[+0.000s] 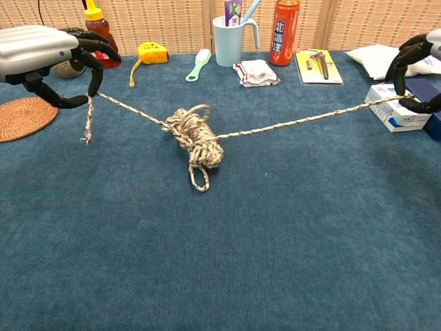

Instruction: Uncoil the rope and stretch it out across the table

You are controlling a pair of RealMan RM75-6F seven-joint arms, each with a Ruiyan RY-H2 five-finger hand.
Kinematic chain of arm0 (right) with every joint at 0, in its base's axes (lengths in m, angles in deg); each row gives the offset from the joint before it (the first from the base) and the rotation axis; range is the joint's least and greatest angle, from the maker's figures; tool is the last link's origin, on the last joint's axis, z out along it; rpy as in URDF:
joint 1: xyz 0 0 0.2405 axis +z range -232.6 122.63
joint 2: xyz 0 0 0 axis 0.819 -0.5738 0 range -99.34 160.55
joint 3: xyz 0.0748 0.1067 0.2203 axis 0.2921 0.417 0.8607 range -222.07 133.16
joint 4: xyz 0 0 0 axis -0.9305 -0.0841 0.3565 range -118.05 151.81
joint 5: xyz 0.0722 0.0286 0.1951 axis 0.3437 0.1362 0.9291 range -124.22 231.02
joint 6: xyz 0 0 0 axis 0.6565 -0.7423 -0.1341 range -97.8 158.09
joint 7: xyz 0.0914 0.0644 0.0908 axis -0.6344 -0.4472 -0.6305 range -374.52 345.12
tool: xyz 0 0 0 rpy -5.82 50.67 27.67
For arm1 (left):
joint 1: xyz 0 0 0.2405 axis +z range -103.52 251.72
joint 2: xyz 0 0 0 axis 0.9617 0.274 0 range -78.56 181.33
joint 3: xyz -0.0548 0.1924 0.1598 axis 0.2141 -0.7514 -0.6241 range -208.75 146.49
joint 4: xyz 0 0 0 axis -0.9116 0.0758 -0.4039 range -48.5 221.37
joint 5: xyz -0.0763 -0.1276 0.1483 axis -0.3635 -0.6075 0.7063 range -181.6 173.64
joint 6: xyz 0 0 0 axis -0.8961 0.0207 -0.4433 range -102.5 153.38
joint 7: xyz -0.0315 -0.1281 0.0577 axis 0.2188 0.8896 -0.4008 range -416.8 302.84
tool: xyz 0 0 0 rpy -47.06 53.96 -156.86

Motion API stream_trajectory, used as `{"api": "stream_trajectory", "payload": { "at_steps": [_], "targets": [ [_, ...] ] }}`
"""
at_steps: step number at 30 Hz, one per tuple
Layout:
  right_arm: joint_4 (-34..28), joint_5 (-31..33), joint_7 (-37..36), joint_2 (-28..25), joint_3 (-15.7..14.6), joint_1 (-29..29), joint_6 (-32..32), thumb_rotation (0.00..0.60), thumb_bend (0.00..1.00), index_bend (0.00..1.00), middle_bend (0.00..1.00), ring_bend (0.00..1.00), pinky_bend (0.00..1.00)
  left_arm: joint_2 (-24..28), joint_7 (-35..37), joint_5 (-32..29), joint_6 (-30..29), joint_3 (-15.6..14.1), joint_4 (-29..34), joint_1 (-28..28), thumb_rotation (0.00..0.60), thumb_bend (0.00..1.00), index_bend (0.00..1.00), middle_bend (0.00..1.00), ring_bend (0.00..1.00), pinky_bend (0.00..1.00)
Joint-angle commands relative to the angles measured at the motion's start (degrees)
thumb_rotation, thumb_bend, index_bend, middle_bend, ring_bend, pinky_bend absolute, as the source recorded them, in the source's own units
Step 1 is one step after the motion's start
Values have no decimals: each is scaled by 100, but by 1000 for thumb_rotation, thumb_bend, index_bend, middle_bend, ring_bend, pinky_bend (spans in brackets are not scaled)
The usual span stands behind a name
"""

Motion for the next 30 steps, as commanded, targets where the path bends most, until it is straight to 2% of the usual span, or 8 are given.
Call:
{"api": "stream_trajectory", "payload": {
  "at_steps": [1,30],
  "targets": [
    [22,44,-34,-58,26,-25,-21,600,523,654,315,111,0,64,40,-52,-18,31,-72,52,600,431,662,175,0,0],
    [791,489,-676,-515,103,-450,-83,600,523,655,315,116,0,549,218,-643,316,320,-861,406,600,431,662,175,0,0]
  ]
}}
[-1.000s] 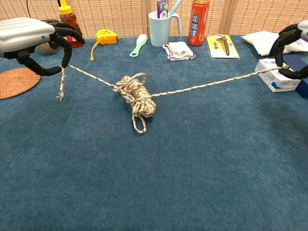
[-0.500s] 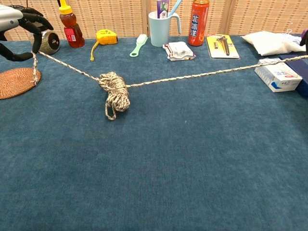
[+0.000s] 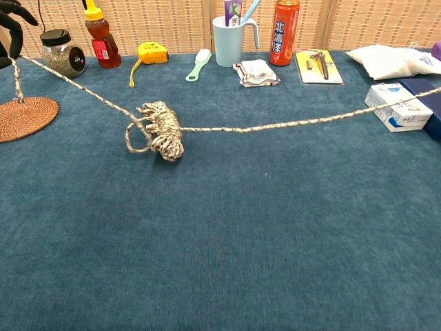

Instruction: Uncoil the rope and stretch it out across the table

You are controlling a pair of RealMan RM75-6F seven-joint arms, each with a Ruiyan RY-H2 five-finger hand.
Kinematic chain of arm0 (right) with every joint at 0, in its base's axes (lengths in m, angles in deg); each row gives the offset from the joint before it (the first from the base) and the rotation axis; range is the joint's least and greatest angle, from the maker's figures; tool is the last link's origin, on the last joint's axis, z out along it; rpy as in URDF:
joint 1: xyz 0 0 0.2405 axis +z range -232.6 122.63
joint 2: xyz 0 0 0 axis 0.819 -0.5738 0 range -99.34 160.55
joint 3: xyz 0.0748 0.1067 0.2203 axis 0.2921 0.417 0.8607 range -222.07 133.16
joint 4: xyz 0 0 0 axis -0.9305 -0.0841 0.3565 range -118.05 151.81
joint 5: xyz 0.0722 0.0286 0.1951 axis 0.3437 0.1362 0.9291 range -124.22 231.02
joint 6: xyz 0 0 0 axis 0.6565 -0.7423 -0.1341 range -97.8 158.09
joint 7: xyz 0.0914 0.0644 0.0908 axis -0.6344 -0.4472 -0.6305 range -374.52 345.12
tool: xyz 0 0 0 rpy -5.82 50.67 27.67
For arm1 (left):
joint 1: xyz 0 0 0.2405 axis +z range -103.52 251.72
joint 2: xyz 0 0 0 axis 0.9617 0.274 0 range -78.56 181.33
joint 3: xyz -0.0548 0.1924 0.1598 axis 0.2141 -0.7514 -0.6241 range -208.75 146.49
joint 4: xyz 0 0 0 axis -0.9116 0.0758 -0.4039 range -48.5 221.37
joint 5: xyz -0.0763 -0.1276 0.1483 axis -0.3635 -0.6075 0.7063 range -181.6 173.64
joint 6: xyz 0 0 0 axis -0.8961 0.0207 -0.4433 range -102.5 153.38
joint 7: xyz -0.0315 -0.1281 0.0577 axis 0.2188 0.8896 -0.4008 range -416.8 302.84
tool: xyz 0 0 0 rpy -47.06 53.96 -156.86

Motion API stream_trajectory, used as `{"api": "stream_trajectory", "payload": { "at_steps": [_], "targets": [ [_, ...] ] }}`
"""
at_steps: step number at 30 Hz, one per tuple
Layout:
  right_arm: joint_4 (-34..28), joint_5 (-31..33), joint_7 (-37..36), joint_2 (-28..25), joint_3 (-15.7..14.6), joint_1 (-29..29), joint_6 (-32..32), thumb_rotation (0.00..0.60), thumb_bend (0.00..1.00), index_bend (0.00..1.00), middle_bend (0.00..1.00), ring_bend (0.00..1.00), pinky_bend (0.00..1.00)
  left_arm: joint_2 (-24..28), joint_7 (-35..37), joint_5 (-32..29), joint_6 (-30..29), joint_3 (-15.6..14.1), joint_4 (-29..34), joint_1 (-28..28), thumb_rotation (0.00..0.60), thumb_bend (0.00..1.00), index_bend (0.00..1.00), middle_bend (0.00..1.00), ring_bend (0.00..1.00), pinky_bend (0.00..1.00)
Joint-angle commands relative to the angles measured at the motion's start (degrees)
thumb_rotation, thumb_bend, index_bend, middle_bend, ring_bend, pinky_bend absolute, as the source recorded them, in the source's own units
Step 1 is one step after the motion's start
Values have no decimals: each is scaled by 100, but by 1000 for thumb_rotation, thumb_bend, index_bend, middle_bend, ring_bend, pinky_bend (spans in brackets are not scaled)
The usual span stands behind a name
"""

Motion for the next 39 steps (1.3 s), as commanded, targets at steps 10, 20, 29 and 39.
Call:
{"api": "stream_trajectory", "payload": {
  "at_steps": [10,20,29,39],
  "targets": [
    [159,47,-135,-66,26,-76,13,600,523,655,315,116,0,190,-8,-82,83,79,-181,59,600,431,662,175,0,0],
    [-36,-126,-235,-193,56,-86,-89,600,523,655,315,116,0,362,73,-87,11,280,73,-23,600,430,662,175,0,0],
    [-754,-544,-521,-365,27,9,-100,600,523,652,315,116,0,377,-60,118,66,411,748,-338,600,430,662,175,0,0],
    [-1504,-822,-715,-383,91,280,44,600,523,627,299,116,0,155,-535,273,182,508,1672,-680,600,431,662,175,0,0]
  ]
}}
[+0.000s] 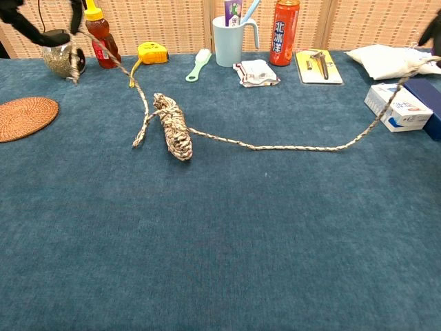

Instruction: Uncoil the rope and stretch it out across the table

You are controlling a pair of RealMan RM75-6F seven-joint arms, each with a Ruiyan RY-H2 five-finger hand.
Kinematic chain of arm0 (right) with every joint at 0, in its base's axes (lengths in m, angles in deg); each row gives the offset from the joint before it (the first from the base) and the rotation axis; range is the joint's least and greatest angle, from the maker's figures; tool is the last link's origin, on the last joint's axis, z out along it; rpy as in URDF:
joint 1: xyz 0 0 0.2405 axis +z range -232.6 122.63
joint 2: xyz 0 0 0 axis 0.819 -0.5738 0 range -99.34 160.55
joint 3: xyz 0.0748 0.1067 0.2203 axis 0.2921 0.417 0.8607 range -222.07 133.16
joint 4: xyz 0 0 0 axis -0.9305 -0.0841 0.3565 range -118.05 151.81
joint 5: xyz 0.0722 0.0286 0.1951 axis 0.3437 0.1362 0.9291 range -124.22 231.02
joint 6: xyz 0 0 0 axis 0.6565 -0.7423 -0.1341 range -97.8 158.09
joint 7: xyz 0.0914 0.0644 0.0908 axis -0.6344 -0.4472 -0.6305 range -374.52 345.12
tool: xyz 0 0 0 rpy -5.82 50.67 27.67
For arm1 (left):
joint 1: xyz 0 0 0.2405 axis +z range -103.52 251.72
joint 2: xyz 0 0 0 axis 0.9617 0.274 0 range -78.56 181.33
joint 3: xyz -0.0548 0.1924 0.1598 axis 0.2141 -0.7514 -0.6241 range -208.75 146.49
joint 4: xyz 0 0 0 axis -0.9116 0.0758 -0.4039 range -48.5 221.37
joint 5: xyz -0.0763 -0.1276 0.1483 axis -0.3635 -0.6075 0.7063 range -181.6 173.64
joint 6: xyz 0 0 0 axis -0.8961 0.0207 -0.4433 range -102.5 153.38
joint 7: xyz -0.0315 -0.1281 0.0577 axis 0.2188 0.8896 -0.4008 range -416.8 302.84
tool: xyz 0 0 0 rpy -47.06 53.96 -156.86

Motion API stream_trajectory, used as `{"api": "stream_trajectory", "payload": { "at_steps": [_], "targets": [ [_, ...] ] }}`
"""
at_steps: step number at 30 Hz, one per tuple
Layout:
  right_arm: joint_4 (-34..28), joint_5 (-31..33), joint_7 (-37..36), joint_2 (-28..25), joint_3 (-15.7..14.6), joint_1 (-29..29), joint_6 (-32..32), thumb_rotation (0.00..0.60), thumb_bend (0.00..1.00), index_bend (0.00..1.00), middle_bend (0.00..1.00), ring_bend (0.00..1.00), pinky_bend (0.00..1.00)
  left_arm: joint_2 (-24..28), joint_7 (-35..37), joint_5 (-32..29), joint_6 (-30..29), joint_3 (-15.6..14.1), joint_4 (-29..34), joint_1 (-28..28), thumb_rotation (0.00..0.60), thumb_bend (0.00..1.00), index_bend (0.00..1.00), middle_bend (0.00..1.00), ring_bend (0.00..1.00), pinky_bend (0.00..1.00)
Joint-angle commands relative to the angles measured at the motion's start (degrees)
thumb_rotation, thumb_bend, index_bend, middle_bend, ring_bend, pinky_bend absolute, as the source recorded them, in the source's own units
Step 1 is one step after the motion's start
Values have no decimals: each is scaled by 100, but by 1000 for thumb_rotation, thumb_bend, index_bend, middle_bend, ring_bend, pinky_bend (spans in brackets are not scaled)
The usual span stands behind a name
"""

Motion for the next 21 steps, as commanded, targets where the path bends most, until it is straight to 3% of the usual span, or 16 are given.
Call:
{"api": "stream_trajectory", "payload": {
  "at_steps": [1,7,10,12,14,17,21],
  "targets": [
    [-120,-49,-29,46,32,88,42,600,523,624,297,115,0,-117,-188,-47,87,58,233,-107,600,431,662,175,0,0],
    [-258,-119,90,183,9,228,137,600,528,582,267,93,0,-243,-443,-152,200,107,454,-203,600,430,640,175,0,0],
    [-344,-173,245,267,-43,350,282,600,531,440,200,45,0,-318,-558,-205,287,109,567,-253,600,420,459,107,0,0],
    [-414,-123,424,289,-76,433,424,600,530,272,123,7,0,-318,-664,-305,431,89,685,-283,600,412,266,18,0,0],
    [-456,-113,532,341,-71,496,459,600,517,156,61,0,0,-269,-790,-476,649,72,865,-319,600,398,139,0,0,0],
    [-434,-80,680,373,-86,526,471,600,375,10,1,0,0,-231,-937,-596,754,66,997,-336,600,316,9,0,0,0],
    [-472,49,859,309,-96,537,500,600,220,0,0,0,0,-98,-1086,-835,917,60,1217,-335,600,234,0,0,0,0]
  ]
}}
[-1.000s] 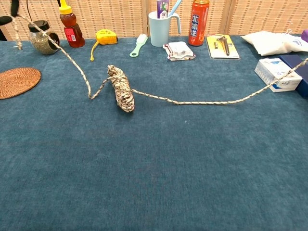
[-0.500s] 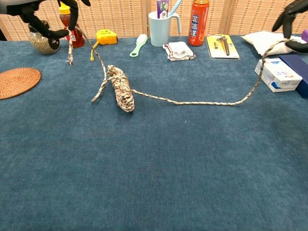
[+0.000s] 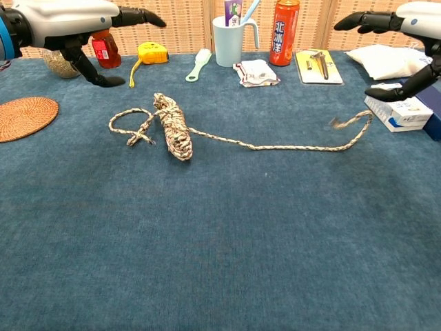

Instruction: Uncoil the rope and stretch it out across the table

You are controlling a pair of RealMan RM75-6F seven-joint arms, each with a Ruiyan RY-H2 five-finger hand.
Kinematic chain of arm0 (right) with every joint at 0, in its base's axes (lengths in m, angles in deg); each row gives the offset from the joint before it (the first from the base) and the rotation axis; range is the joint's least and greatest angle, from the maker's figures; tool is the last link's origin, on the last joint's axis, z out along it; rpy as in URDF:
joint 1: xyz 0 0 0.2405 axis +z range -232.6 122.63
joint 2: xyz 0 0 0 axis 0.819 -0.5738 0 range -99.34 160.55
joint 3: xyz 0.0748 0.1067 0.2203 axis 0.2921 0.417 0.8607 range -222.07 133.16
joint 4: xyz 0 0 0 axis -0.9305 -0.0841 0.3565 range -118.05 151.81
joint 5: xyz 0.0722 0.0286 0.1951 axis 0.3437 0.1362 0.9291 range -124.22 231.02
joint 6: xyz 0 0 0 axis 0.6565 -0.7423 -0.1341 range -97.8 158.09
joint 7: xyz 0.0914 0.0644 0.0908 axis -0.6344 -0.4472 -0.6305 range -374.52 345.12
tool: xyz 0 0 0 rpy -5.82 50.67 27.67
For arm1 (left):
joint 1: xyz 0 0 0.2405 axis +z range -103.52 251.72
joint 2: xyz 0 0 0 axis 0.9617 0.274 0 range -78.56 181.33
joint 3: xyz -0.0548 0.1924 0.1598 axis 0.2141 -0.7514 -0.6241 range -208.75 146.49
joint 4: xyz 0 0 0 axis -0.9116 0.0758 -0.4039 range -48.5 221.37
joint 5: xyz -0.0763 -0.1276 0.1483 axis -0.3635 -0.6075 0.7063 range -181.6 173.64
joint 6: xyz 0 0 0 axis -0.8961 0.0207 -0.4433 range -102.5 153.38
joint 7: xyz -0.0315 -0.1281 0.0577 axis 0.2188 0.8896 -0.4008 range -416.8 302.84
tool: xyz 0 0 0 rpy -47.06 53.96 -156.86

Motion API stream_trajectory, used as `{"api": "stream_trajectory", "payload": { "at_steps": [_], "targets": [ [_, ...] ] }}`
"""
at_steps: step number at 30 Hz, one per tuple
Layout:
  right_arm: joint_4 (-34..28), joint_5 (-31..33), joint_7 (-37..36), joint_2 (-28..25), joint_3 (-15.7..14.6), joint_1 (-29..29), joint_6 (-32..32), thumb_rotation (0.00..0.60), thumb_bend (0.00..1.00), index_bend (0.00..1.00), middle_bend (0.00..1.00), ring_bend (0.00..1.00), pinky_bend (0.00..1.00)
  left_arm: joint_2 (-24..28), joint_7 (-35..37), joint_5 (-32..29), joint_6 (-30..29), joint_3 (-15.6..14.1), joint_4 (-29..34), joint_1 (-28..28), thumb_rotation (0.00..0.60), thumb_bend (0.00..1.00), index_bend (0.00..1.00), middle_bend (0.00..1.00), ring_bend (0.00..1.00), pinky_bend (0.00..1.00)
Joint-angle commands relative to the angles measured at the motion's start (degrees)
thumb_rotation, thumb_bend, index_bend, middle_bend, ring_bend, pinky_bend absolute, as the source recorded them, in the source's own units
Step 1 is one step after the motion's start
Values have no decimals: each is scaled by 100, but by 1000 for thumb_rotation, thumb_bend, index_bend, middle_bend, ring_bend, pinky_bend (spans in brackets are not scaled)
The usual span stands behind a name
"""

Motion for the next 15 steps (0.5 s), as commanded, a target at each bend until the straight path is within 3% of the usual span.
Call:
{"api": "stream_trajectory", "payload": {
  "at_steps": [1,12,15],
  "targets": [
    [-30,74,102,-57,-10,2,-13,600,203,0,0,0,0,121,-80,-176,96,0,164,9,600,232,0,0,0,0],
    [81,275,-230,-389,-35,-381,-429,600,176,0,0,0,0,759,-322,-542,-496,-141,682,626,600,231,2,0,0,0],
    [284,319,-427,-469,-73,-707,-837,600,176,15,0,0,0,1190,-315,-547,-1177,-352,944,1245,600,231,30,0,0,0]
  ]
}}
